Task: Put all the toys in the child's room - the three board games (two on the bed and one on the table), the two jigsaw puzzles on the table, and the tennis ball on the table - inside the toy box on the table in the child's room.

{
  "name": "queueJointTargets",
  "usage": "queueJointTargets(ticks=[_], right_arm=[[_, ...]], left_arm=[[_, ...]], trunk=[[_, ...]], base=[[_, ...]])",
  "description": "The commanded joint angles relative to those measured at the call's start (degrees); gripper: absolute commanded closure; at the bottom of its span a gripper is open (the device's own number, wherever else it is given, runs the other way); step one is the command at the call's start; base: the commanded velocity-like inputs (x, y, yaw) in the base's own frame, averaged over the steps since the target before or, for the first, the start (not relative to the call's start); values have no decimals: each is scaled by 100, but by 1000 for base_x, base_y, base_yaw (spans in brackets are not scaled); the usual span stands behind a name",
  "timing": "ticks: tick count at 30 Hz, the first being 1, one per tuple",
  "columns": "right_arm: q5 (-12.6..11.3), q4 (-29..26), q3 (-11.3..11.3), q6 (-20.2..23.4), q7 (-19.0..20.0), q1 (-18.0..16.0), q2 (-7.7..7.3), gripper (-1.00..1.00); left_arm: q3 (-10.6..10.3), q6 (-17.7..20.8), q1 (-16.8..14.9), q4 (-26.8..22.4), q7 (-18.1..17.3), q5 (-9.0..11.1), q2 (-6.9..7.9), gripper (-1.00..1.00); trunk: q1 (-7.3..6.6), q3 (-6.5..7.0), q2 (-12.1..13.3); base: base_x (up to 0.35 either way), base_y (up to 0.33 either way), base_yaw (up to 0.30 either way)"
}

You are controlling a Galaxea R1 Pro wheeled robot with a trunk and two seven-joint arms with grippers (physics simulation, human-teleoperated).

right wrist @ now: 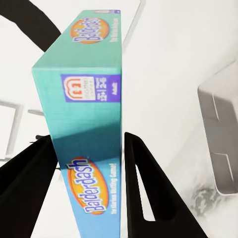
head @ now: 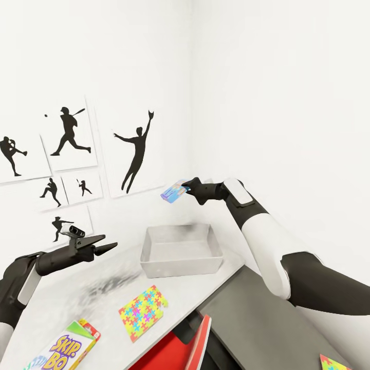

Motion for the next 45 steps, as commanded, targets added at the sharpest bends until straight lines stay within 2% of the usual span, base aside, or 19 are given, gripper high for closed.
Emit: queueJointTargets(ticks=[1, 9, 16, 23, 31, 37, 43, 45], right_arm=[[-62, -8, 8, -3, -57, -1, 0, 100], [-62, -4, 8, 1, -63, 1, 0, 100], [-58, 40, 8, 16, -91, -1, 0, 100], [-45, 139, 8, 109, -128, -1, 0, 100], [-47, 1072, 8, 145, -228, -4, 0, 100], [-44, 1201, 10, 146, -240, -9, 0, 100], [-40, 1229, 11, 126, -244, -17, 0, 100], [-37, 1340, 9, 102, -254, -18, -61, 100]], left_arm=[[-1, 61, 0, 0, -22, -1, 3, -100], [3, 61, -1, 2, -22, -5, 17, -100], [-2, 61, -2, 34, -22, -14, 172, -100], [2, 61, -7, 45, -22, -18, 206, -100], [-6, 61, -122, 50, -22, -18, 280, -100], [-29, 61, -365, 83, -22, -26, 307, -100], [-37, 61, -421, 89, -22, -27, 387, -100], [-47, 61, -426, 90, -22, -27, 425, -100]], trunk=[[2, -3, -4], [2, -3, -4], [2, -3, -4], [2, -3, -4], [2, -3, -4], [2, -3, -4], [2, -3, -4], [2, -3, -4]], base=[[0, 0, 0], [0, 0, 0], [0, 0, 0], [0, 0, 0], [0, 0, 0], [0, 0, 0], [0, 0, 0], [0, 0, 0]])
